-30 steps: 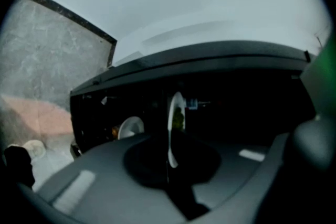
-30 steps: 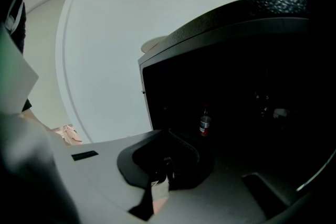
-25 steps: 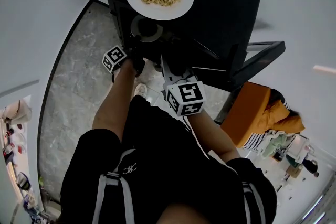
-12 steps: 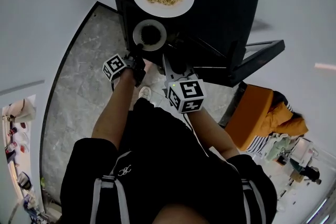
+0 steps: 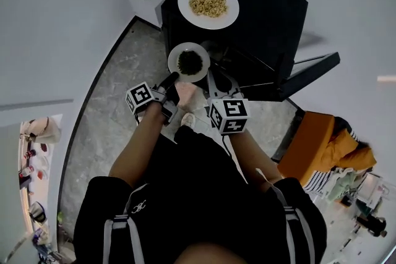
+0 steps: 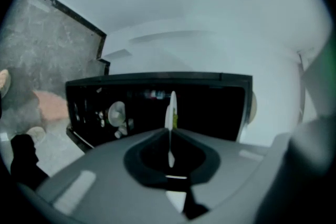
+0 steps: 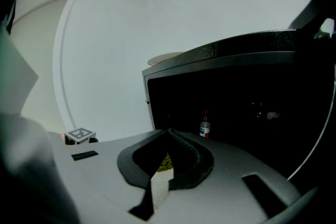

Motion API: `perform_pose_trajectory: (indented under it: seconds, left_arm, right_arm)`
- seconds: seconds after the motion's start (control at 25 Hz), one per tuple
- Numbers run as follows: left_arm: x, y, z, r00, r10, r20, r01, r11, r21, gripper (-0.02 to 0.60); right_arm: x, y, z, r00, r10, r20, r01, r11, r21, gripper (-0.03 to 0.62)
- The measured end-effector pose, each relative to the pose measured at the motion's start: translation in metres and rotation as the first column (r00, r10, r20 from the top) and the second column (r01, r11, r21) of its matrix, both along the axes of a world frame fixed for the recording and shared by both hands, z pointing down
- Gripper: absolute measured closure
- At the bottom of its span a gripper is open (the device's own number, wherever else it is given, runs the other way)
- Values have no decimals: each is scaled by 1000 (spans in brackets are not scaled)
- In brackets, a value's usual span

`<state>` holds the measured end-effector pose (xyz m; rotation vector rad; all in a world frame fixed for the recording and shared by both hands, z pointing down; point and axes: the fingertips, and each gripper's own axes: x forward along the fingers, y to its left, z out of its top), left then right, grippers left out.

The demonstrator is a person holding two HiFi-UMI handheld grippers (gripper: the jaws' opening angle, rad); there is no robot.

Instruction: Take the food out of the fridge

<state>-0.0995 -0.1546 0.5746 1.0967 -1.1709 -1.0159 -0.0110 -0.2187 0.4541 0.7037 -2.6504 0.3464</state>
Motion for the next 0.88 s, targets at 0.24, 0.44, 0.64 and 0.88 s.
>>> perform_pose_trajectory:
  seconds: [0.24,0.44,0.64,0.88]
  left_arm:
    - [-19,25,-44,995,98,16,-98,995,24,574]
    - [-29,43,-83,963,261,60,-264,963,51,574]
    - [-38,56,-107,924,376,62,-379,924,42,572]
    - [-38,56,-135,869,490,67,-495,865,84,572]
  right_arm:
    - [9,-1,-6,988,152,20,-152,988,-3,594]
    - [15,8,-19,951,305,57,-305,952,-1,594]
    - [31,18,-18,892,445,72,-447,895,1,594]
    - [56,40,-25,800,592,92,-597,802,32,594]
